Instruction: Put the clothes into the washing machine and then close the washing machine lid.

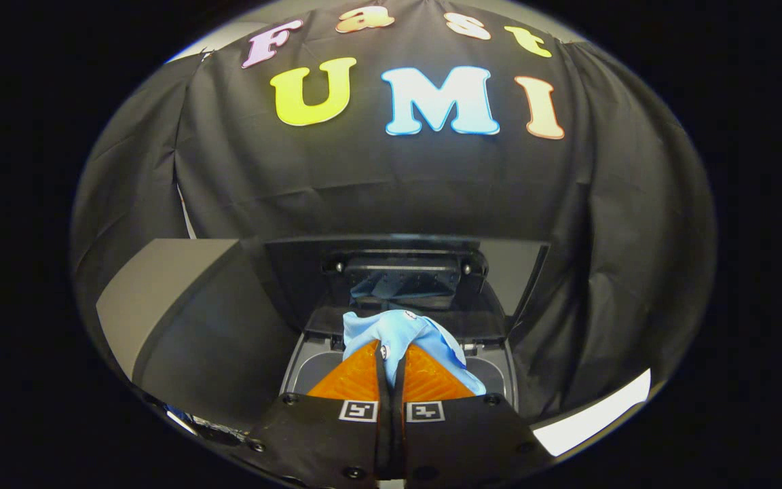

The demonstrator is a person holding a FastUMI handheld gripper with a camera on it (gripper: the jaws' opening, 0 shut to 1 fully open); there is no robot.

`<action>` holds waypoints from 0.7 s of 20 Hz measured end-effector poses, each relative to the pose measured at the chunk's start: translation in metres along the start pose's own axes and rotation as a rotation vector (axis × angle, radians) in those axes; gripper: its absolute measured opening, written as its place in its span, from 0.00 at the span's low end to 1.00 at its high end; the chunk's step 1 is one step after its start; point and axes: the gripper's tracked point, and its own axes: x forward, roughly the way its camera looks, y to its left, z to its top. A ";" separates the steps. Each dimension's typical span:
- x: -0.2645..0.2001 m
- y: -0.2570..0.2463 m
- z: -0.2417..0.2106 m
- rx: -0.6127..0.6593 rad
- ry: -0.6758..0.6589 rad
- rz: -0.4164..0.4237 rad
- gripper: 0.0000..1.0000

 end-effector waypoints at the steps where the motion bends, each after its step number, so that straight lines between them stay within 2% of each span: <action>1: 0.007 0.000 -0.008 -0.005 0.008 0.000 0.01; 8: 0.042 -0.006 -0.036 -0.051 -0.001 -0.021 0.01; 14: 0.074 -0.006 -0.075 -0.044 0.063 -0.018 0.02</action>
